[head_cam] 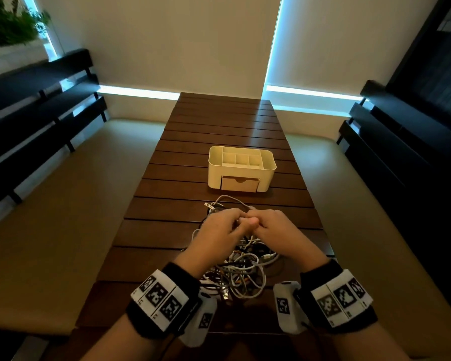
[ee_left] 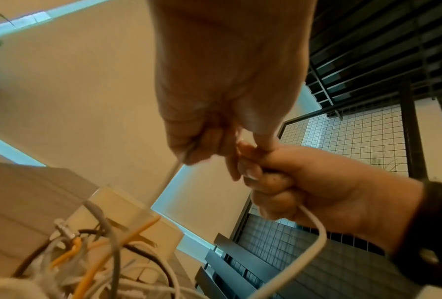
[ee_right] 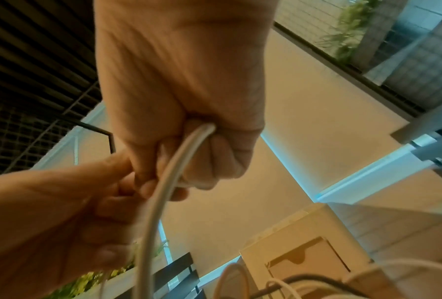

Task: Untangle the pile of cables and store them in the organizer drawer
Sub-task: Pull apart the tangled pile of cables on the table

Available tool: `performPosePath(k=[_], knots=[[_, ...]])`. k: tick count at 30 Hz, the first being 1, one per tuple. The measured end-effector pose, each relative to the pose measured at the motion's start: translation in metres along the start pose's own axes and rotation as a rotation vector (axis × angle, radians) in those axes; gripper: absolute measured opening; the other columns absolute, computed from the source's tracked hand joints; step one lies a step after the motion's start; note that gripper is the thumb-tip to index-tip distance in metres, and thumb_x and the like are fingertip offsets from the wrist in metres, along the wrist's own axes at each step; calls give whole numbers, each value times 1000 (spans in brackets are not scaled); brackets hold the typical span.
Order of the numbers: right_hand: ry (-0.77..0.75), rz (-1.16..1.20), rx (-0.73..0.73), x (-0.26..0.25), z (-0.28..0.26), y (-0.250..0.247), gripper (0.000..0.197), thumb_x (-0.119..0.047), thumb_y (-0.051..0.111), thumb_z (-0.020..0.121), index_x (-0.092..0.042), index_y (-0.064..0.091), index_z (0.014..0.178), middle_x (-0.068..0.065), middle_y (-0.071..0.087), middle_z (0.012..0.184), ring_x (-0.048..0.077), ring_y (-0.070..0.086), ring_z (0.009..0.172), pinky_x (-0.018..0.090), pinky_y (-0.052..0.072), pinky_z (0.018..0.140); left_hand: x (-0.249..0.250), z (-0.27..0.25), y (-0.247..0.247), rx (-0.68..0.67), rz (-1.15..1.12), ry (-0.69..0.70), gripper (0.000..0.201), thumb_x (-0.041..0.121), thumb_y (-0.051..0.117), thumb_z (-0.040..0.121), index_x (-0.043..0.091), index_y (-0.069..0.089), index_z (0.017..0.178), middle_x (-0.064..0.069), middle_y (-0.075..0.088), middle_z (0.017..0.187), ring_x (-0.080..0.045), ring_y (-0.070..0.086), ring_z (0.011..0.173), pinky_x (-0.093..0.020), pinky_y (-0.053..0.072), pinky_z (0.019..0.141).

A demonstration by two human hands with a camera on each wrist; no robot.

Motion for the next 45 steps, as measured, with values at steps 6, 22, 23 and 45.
performPosePath(k=[6, 22, 23, 45], knots=[[62, 750, -107, -1, -15, 13, 34, -38, 47, 87, -12, 55, 67, -8, 34, 46, 4, 26, 39, 14, 27, 41, 16, 8, -19, 24, -3, 37, 56, 64, 47, 73, 11, 65, 67, 9, 51, 54, 1, 42, 44, -11, 31, 46], [108, 725, -118, 37, -21, 43, 26, -21, 42, 96, -17, 54, 73, -8, 46, 60, 6, 39, 53, 17, 35, 56, 22, -12, -160, 618, -785, 101, 28, 13, 59, 77, 21, 46, 53, 9, 43, 49, -6, 40, 49, -20, 39, 52], [97, 706, -56, 36, -18, 32, 26, -20, 42, 96, -17, 54, 73, -10, 45, 58, 6, 36, 53, 18, 32, 54, 19, -10, -154, 597, -498, 41, 26, 11, 60, 76, 20, 49, 54, 6, 46, 53, -9, 42, 53, -23, 38, 55], [-83, 767, 136, -8, -19, -10, 27, -35, 46, 86, -28, 67, 72, -10, 55, 56, 2, 47, 51, 14, 39, 50, 36, -1, -34, 211, 175, 140, 50, 72, 40, 81, 32, 48, 52, 9, 49, 48, -6, 46, 48, -25, 37, 49]])
Point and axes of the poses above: each hand's wrist, its own z-axis towards the middle knuckle, its own y-axis out of the palm, x = y × z, the point moved 10 cm from there along z, towards the middle knuckle
